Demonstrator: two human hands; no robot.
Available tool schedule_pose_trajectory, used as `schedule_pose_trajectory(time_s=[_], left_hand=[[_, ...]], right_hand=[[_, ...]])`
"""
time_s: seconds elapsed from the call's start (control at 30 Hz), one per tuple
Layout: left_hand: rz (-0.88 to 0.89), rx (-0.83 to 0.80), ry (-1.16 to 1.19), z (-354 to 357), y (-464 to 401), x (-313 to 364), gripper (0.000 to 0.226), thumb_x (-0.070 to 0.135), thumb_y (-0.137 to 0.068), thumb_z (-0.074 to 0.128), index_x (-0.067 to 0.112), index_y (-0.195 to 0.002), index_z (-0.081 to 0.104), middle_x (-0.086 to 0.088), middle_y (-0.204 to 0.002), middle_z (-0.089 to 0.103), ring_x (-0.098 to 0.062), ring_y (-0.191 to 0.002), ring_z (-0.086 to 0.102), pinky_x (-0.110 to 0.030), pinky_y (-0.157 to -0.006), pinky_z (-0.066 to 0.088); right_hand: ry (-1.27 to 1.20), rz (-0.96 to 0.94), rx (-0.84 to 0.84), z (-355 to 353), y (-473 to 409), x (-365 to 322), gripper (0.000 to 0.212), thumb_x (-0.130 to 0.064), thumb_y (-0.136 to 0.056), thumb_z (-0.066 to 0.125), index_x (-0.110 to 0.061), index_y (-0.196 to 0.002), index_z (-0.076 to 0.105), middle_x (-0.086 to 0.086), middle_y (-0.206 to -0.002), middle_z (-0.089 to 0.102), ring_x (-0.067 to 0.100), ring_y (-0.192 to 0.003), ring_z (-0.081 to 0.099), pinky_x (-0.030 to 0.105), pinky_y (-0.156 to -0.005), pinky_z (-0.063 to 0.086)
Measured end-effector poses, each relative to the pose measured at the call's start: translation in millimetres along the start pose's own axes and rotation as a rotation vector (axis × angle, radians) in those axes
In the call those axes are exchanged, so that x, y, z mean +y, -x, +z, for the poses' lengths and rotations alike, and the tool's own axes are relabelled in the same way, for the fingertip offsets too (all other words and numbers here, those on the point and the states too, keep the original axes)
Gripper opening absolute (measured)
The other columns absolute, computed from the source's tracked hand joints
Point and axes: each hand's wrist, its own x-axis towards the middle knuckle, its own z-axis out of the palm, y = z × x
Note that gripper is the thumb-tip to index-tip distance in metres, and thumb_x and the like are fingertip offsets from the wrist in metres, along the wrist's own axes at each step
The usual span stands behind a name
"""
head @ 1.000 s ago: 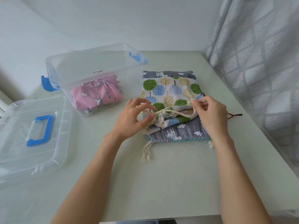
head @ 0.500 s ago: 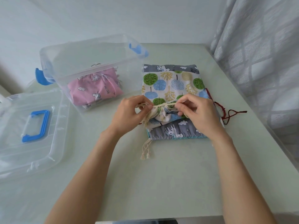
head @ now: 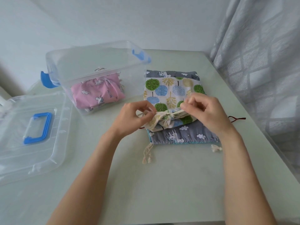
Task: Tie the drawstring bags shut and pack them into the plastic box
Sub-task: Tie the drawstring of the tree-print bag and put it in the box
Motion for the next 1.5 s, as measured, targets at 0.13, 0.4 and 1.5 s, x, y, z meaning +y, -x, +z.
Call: schedule_pose_trajectory(time_s=[0.13, 0.4, 1.5], left_hand=[[0.003, -0.086, 0.036, -4.6, 0.8, 5.3, 0.02, 0.017, -0.07, 0.056, 0.036, -0.073, 0.063, 0.011, -0.07, 0.065, -0.005, -0.07, 0.059, -0.019, -0.069, 0.047], [-0.068, -0.174, 0.24, -32.5, 9.7, 20.3, 0.015, 0.023, -0.08, 0.058, 0.015, -0.069, 0.064, 0.008, -0.06, 0.062, -0.006, -0.063, 0.054, -0.015, -0.065, 0.041], [0.353, -0.069, -0.181, 7.4, 24.7, 52.4, 0.035, 0.02, -0.08, 0.073, 0.026, -0.113, 0.064, 0.011, -0.112, 0.059, -0.006, -0.075, 0.066, -0.023, -0.071, 0.055]], right_hand=[[-0.603, 0.112, -0.146, 15.5, -9.5, -17.9, 0.014, -0.022, -0.084, 0.063, -0.014, -0.073, 0.059, 0.003, -0.105, 0.069, 0.006, -0.043, 0.032, 0.016, -0.042, 0.032], [-0.328, 0.222, -0.113, 36.9, -6.0, -12.1, 0.02, -0.011, -0.098, 0.044, -0.006, -0.113, 0.057, 0.004, -0.079, 0.067, 0.007, -0.041, 0.034, 0.018, -0.037, 0.031], [-0.362, 0.27, 0.107, 49.1, 44.7, -15.9, 0.015, -0.02, -0.093, 0.055, -0.01, -0.083, 0.061, 0.01, -0.062, 0.047, 0.009, -0.047, 0.032, 0.016, -0.041, 0.025]])
